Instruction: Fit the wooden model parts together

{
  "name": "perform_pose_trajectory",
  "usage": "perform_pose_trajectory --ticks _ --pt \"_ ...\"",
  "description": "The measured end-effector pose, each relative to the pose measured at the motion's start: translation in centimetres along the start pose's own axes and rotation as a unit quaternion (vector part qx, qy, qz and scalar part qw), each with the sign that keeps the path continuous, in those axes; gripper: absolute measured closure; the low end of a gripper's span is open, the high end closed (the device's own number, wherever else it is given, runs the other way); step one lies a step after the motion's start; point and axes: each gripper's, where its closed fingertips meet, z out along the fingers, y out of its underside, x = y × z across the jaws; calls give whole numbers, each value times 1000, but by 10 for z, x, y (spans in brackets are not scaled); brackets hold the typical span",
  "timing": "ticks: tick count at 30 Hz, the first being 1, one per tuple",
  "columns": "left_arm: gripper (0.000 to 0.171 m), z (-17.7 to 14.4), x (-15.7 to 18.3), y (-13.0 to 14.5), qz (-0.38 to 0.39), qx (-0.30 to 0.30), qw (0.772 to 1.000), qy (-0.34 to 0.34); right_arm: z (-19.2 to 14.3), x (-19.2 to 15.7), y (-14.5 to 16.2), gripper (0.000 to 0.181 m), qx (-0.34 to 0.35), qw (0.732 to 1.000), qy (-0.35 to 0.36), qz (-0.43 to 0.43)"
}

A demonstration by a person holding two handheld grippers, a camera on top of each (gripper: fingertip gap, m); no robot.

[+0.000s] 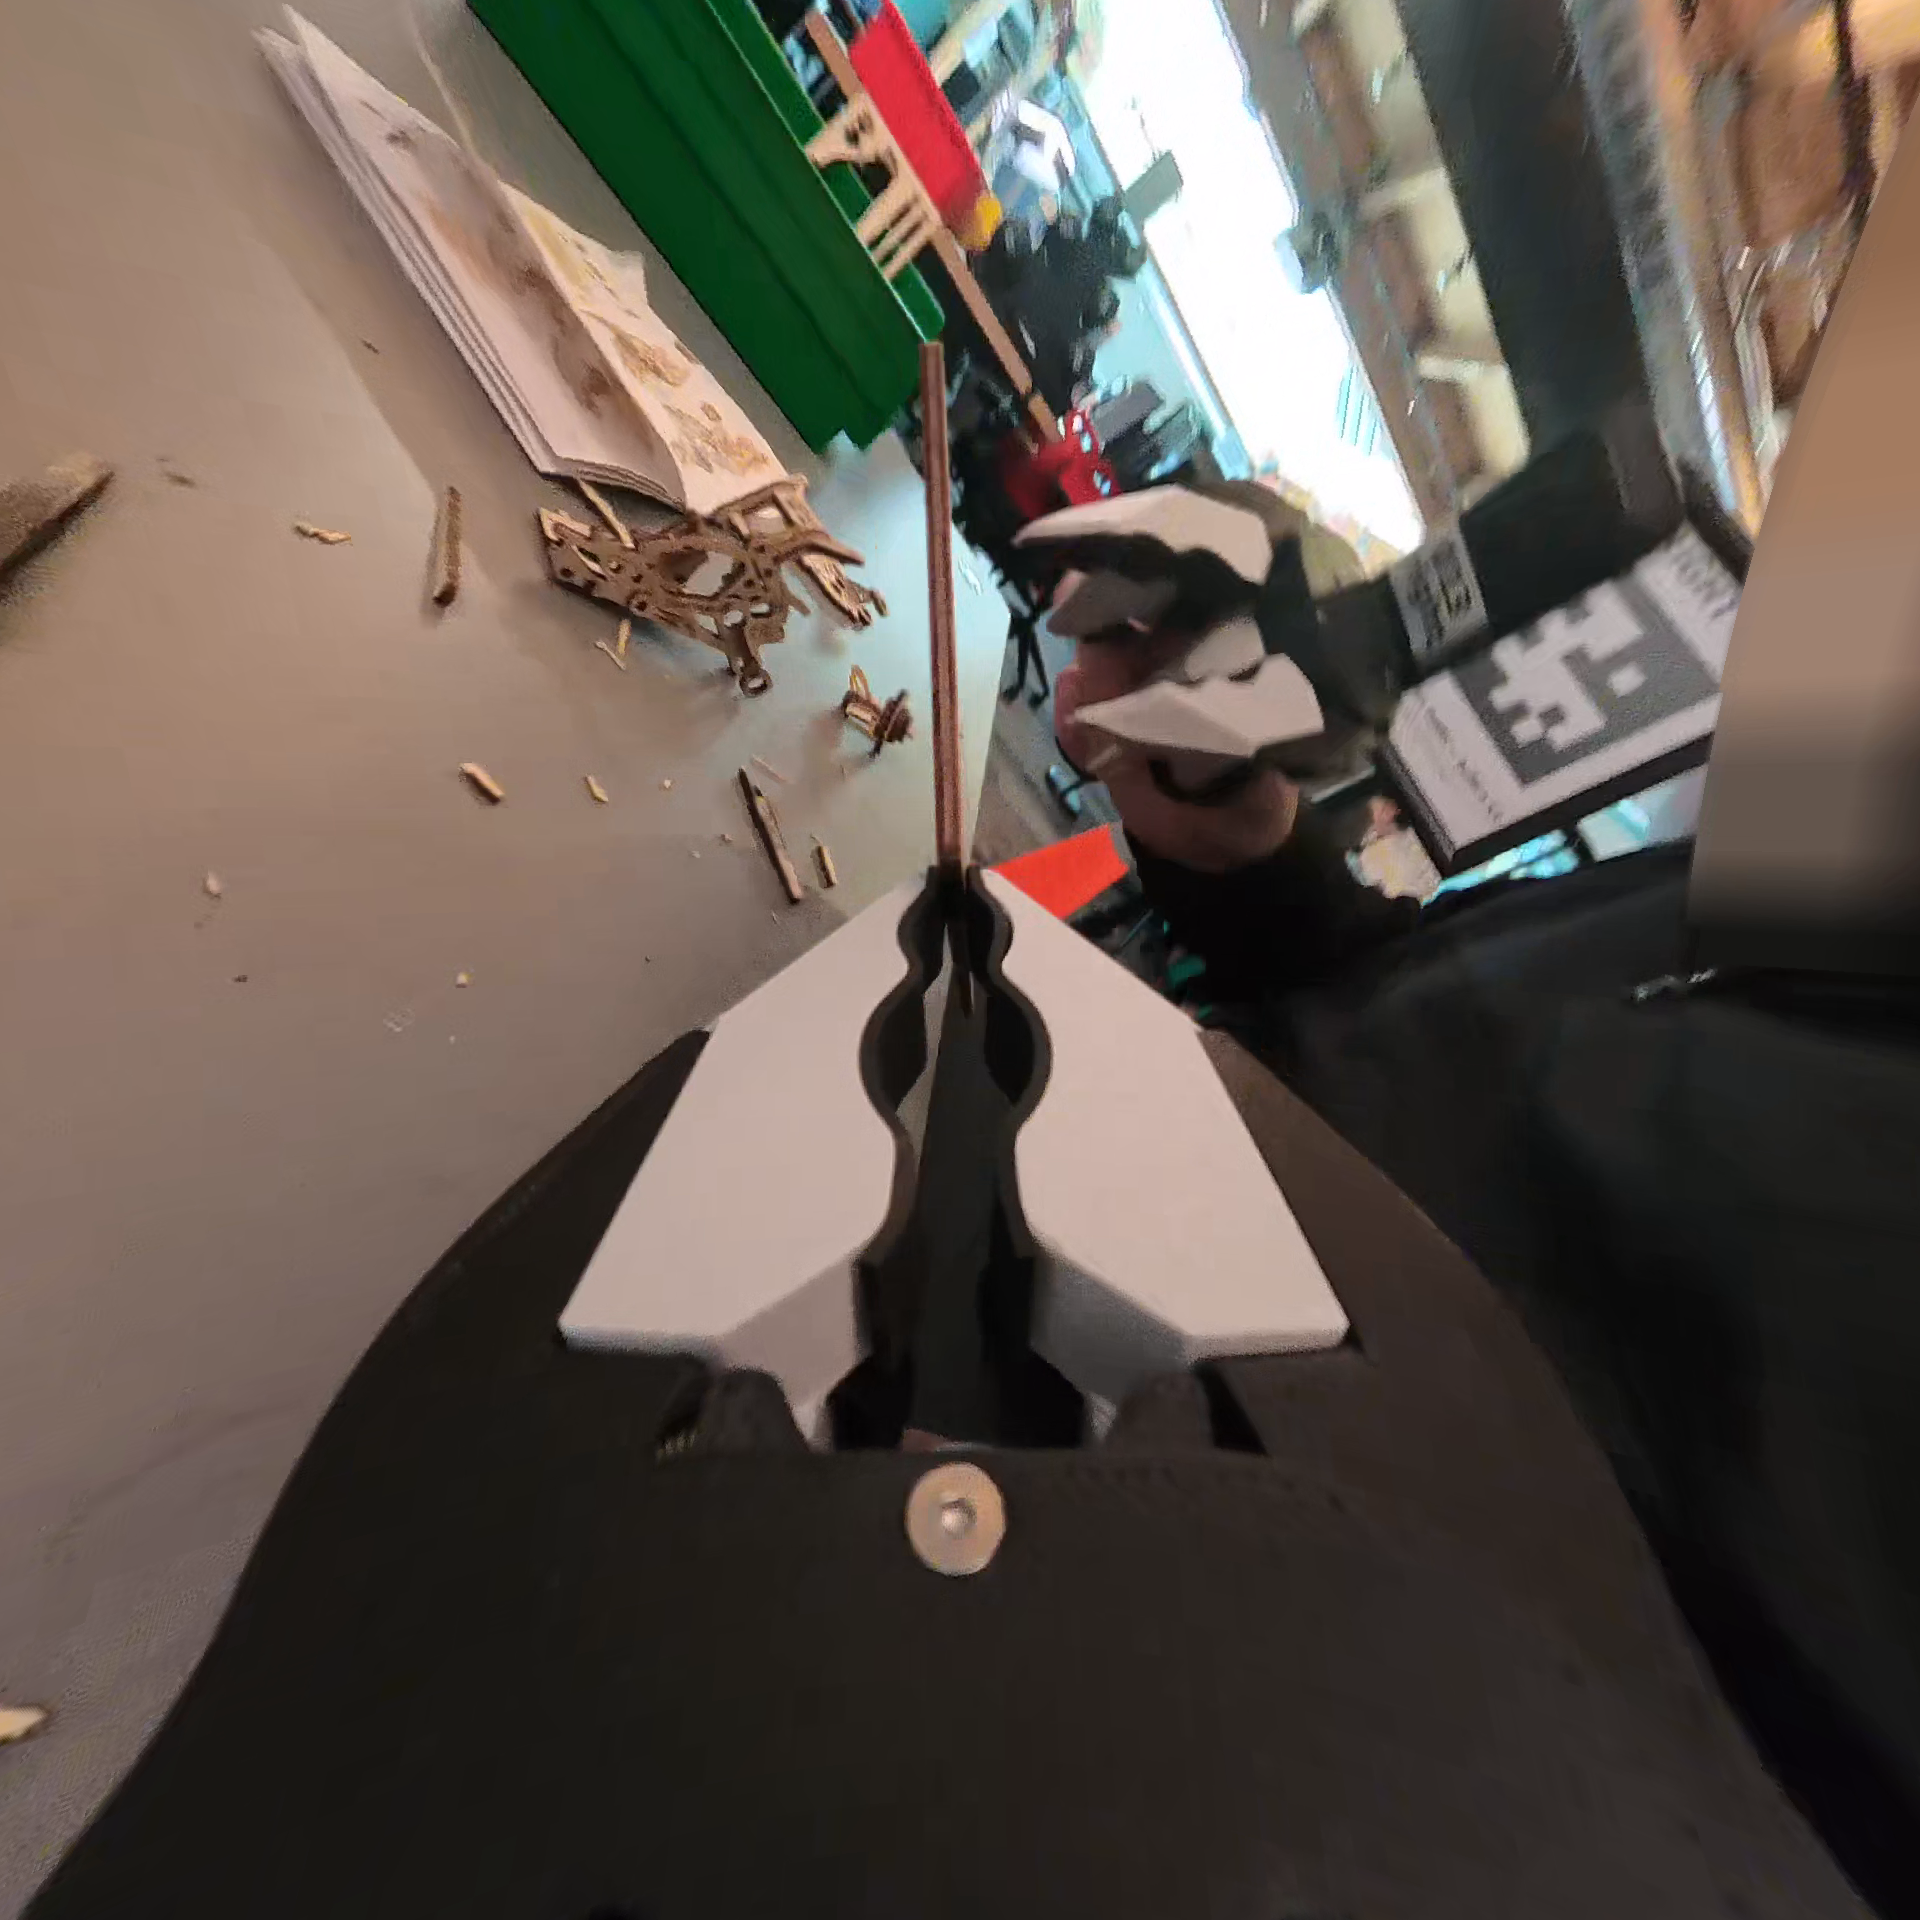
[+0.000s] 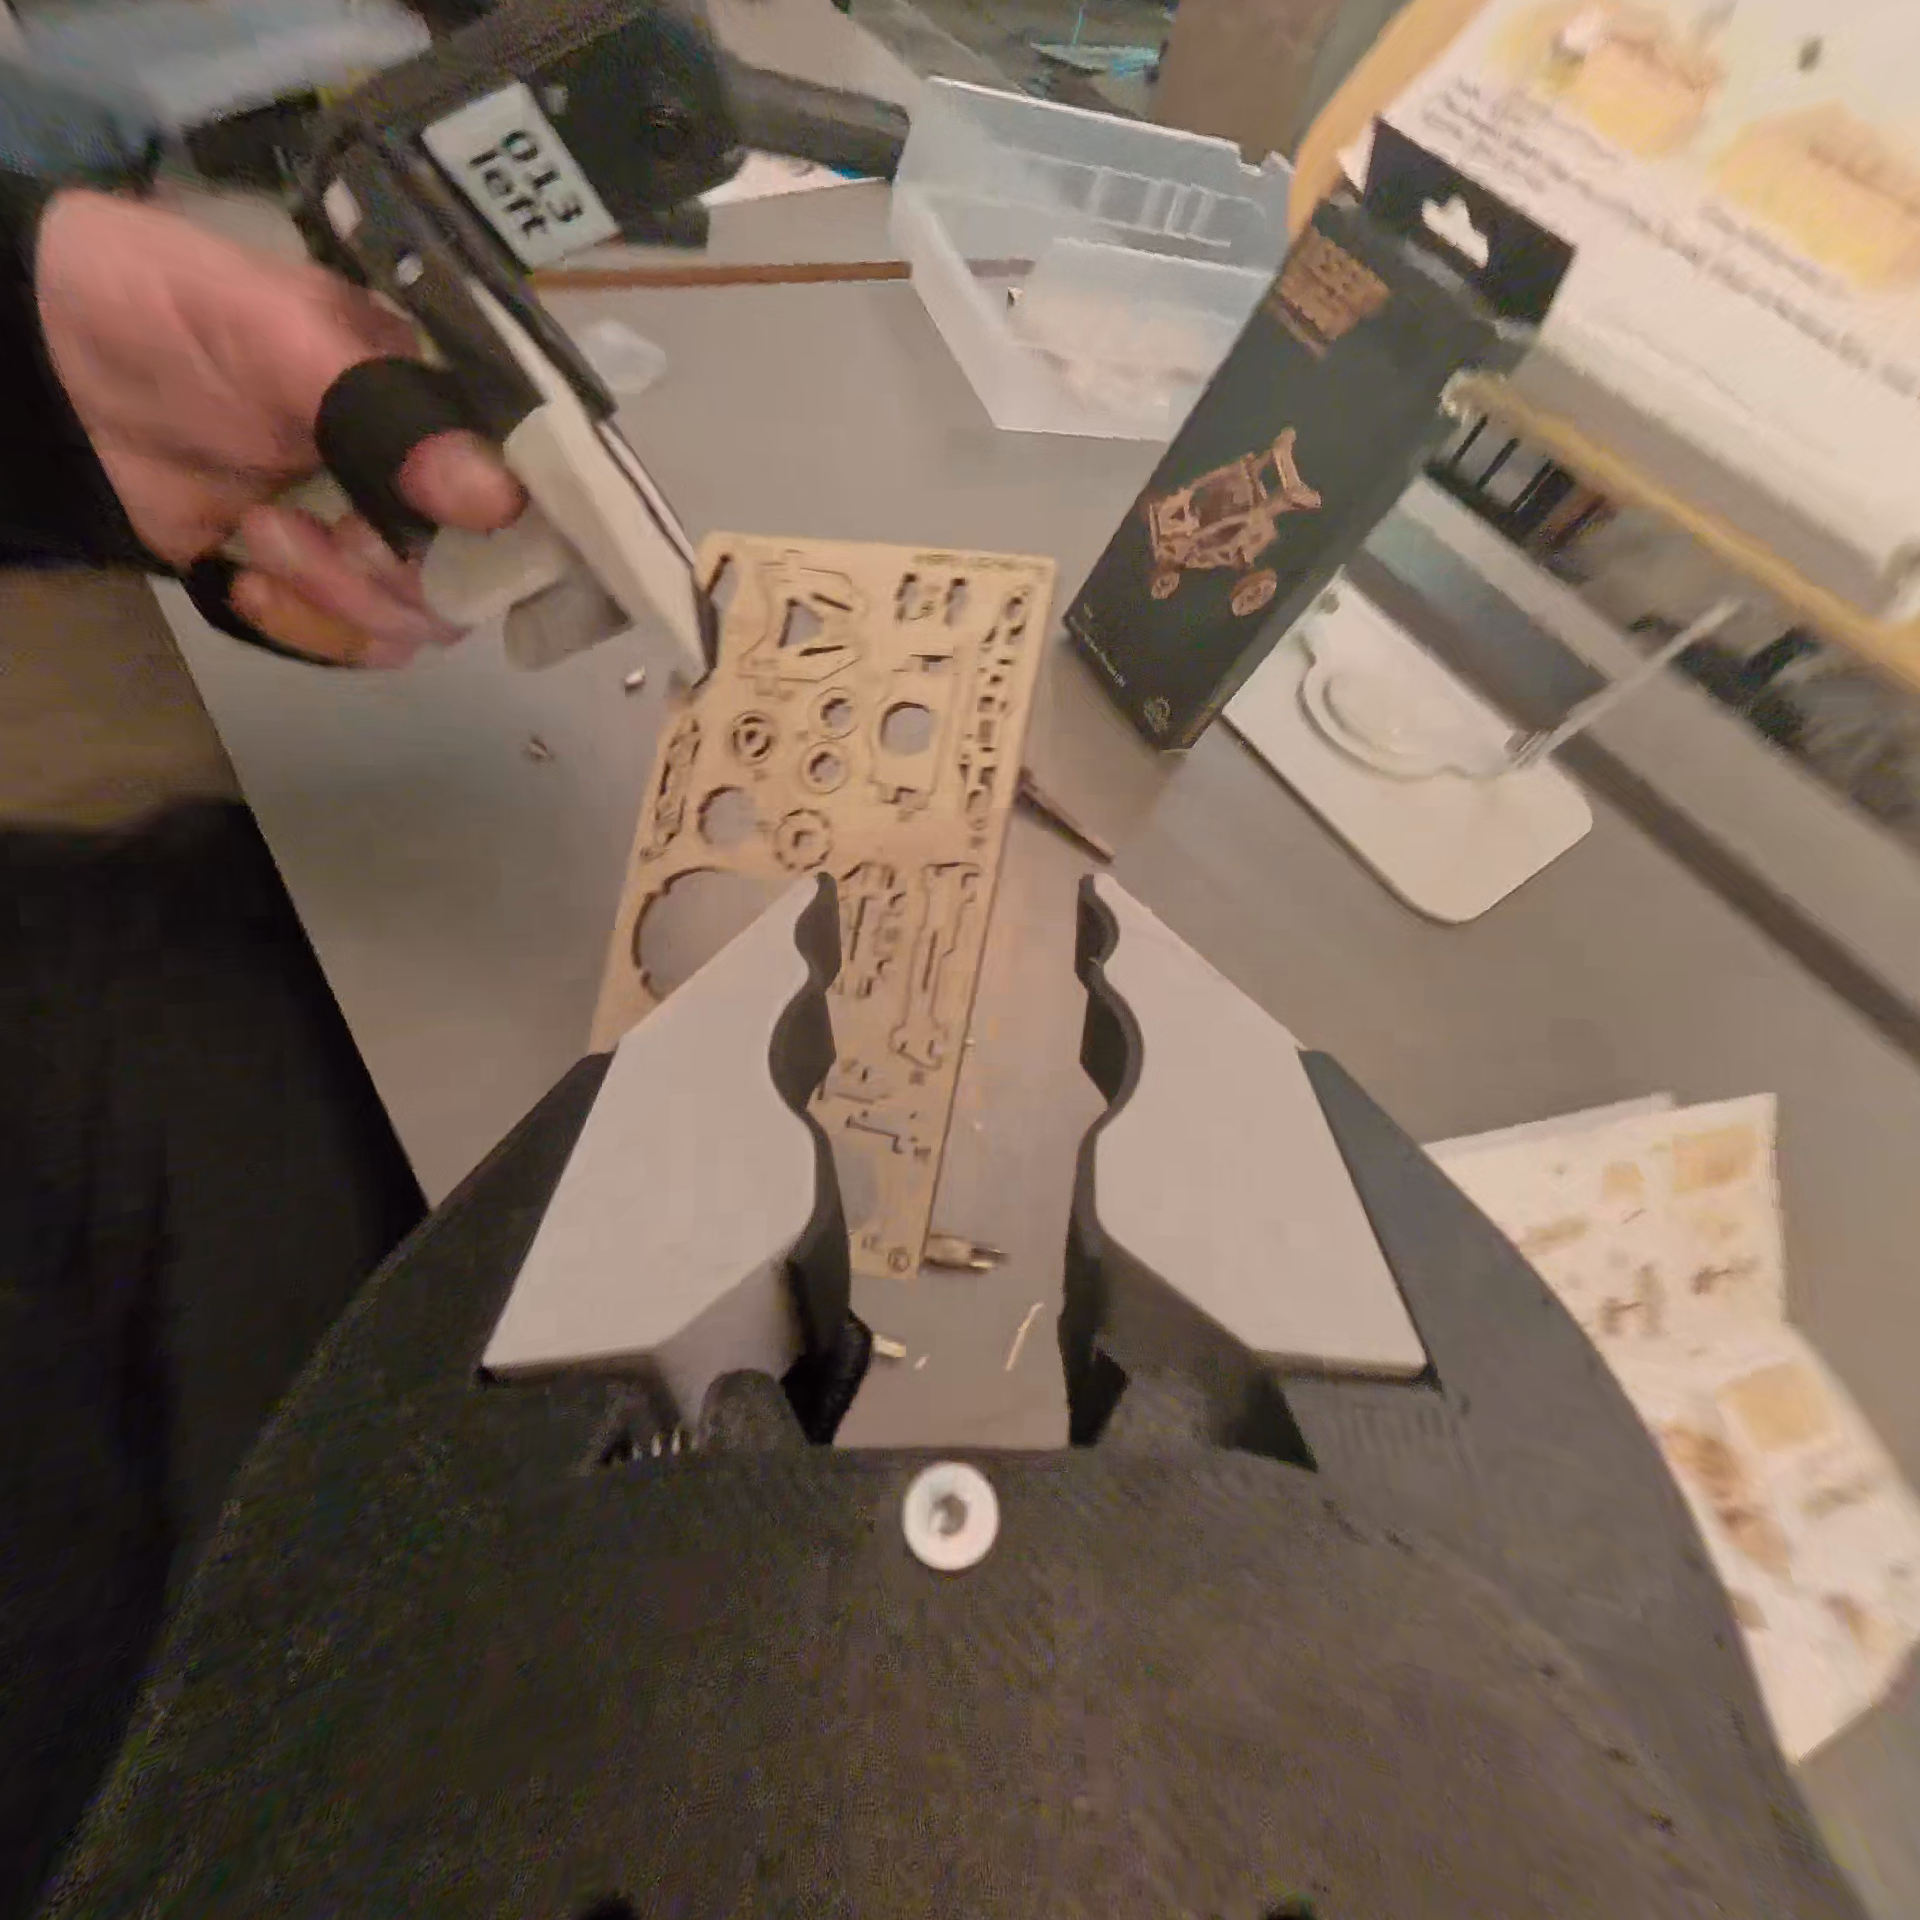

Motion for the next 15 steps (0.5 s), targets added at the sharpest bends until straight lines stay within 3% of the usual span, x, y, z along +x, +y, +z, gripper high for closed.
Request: perform_pose_trajectory --ticks 3,7,10,15 --pt "171 6 13 7 42 -49 998 15 2 -11 8 154 -2 991 -84 105" --pt "171 12 28 19 90 -97 990 38 1 -39 16 160 -16 956 -197 218" --pt "170 11 33 14 91 -80 991 51 -11 -51 13 173 -6 924 -266 274" --pt "169 14 32 6 69 -39 995 65 -18 -64 9 181 16 882 -305 358"
